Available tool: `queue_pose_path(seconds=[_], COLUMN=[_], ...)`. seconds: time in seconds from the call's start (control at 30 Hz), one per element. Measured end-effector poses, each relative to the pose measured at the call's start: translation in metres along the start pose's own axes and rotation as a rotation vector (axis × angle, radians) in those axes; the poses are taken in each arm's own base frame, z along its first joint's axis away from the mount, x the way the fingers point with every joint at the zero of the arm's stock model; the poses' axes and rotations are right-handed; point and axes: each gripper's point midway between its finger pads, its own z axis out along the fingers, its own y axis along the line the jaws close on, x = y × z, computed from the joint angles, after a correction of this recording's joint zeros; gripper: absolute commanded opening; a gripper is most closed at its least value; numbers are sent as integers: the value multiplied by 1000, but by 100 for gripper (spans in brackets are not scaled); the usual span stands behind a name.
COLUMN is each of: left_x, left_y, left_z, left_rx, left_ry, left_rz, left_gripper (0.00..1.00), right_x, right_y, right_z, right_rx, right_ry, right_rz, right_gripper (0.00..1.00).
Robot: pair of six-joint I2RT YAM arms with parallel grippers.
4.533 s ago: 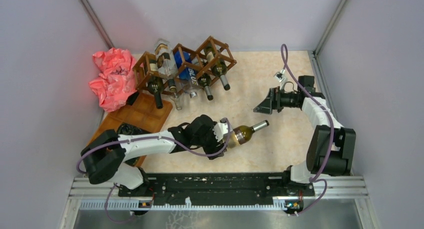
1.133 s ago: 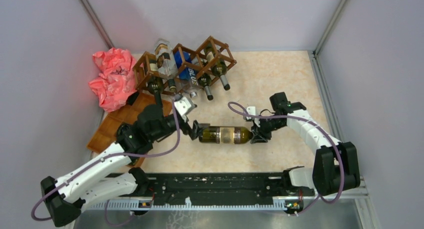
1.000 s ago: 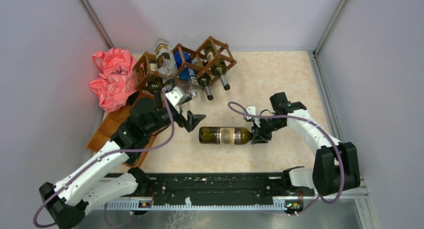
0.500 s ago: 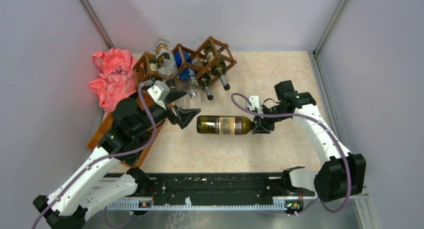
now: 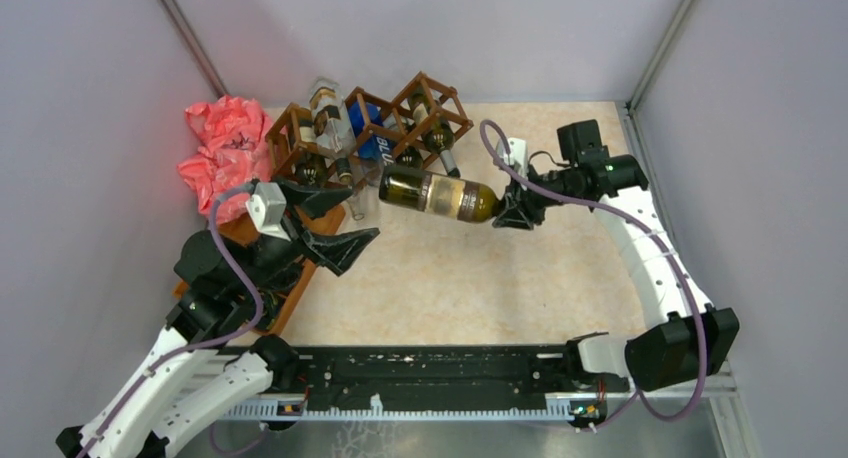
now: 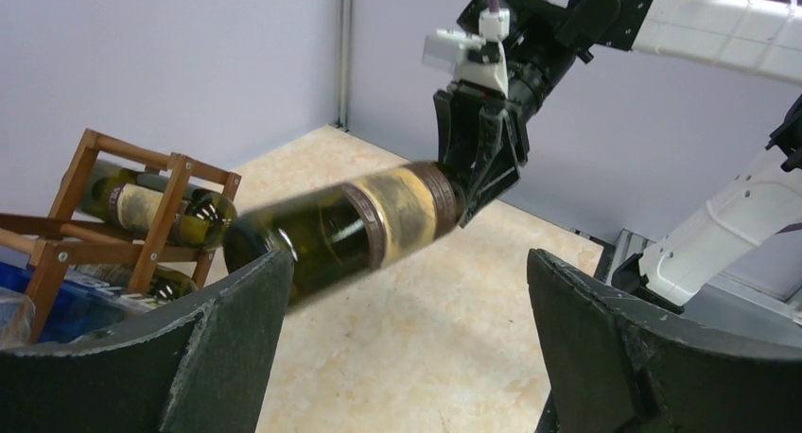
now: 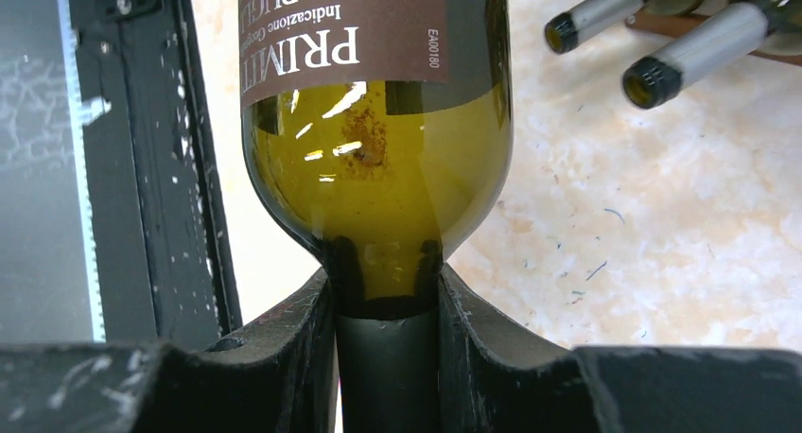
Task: Put the wine bottle on the wine rack
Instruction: Pick up the wine bottle from the center of the board, then place the wine bottle in the wine rack.
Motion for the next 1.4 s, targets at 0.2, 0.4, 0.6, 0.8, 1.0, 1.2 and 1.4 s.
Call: queue_pose_path(seconds=[0.2, 0.4, 0.6, 0.8, 1.0, 1.2, 1.4], left_x=[12, 11, 22, 35, 47, 55, 64], left_y=[4, 5, 10, 16, 22, 28, 34], left_z=[-11, -24, -32, -37, -41, -47, -53], left_rx=[-36, -61, -97, -132, -162, -199, -236], left_ry=[22, 2, 16, 31, 44, 64, 75], left_rz=[-14, -22, -31, -50, -61, -65, -65], left_gripper=[99, 99, 99, 99, 99, 99, 99], right_x=[-32, -55, -73, -90, -103, -109, -118], right_y=[-19, -29, -44, -55, -63, -70, -80], right_z=[6, 19, 25, 30, 35, 37, 44], right_rx=[34, 31, 53, 75, 79, 86, 88], right_ry=[-56, -90, -115, -134, -154, -162, -176], right_rz=[74, 122, 171, 193, 217, 248, 263], right_gripper=[0, 0, 0, 0, 0, 0, 0])
